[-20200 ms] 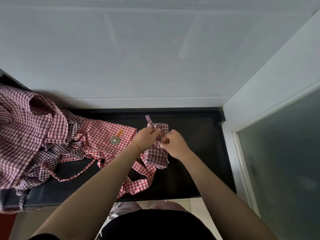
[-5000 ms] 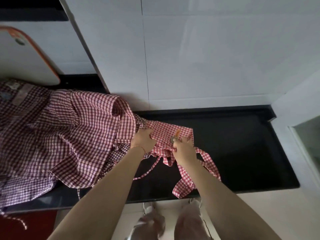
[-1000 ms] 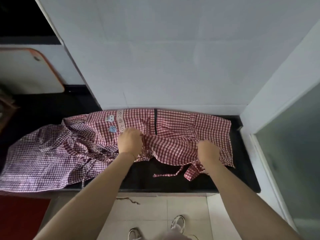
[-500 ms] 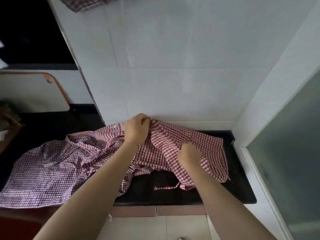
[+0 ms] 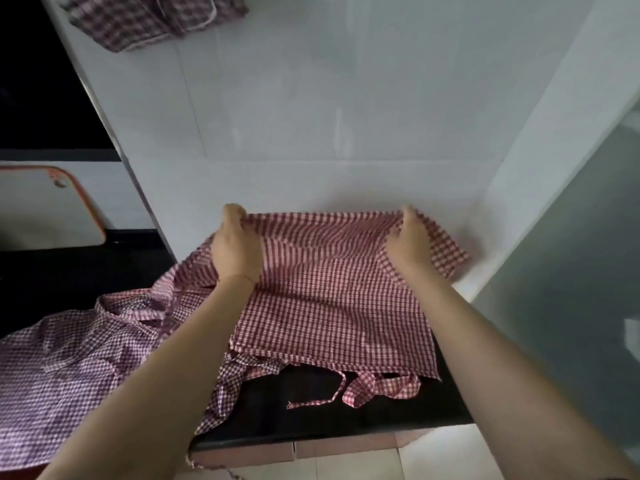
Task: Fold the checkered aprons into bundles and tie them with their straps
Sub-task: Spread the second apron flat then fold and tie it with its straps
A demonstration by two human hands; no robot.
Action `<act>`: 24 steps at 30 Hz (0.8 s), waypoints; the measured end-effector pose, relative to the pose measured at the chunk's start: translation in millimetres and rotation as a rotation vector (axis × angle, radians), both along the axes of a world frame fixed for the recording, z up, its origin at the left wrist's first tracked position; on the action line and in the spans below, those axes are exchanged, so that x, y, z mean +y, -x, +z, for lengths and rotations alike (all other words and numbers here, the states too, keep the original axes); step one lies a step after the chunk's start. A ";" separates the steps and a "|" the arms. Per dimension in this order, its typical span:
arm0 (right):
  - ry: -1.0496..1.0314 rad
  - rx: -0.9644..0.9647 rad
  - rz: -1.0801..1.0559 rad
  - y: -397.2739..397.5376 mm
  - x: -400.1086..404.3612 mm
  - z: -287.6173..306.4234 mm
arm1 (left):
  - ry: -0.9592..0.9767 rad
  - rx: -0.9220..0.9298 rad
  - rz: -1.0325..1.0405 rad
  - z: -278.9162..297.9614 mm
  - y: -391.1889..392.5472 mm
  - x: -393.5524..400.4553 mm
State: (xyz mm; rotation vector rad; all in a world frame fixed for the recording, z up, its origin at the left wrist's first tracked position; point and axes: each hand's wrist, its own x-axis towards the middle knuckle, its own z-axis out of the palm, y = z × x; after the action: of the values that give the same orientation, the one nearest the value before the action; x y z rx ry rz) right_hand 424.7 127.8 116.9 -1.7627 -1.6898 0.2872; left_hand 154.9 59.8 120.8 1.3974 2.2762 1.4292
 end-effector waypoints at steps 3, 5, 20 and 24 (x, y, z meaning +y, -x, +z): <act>-0.045 -0.096 0.154 7.6 -1.1 -35.8 | 0.113 0.058 -0.271 -35.1 -11.0 8.7; 0.147 -0.298 0.161 3.3 -2.7 -80.4 | 0.394 0.166 -0.382 -77.4 -11.6 5.6; 1.114 0.409 0.143 -21.1 -59.5 -163.3 | 0.948 -0.973 -0.485 -162.3 -43.7 -52.0; 1.110 1.174 -0.367 -25.8 -57.7 -165.5 | 0.749 -1.388 0.043 -193.2 -36.1 -49.2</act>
State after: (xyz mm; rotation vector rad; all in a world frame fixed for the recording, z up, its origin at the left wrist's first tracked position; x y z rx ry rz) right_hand 450.4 70.1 -48.6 -1.8261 -0.2676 1.8854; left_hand 190.9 10.6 -72.4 -0.0069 1.4996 0.8346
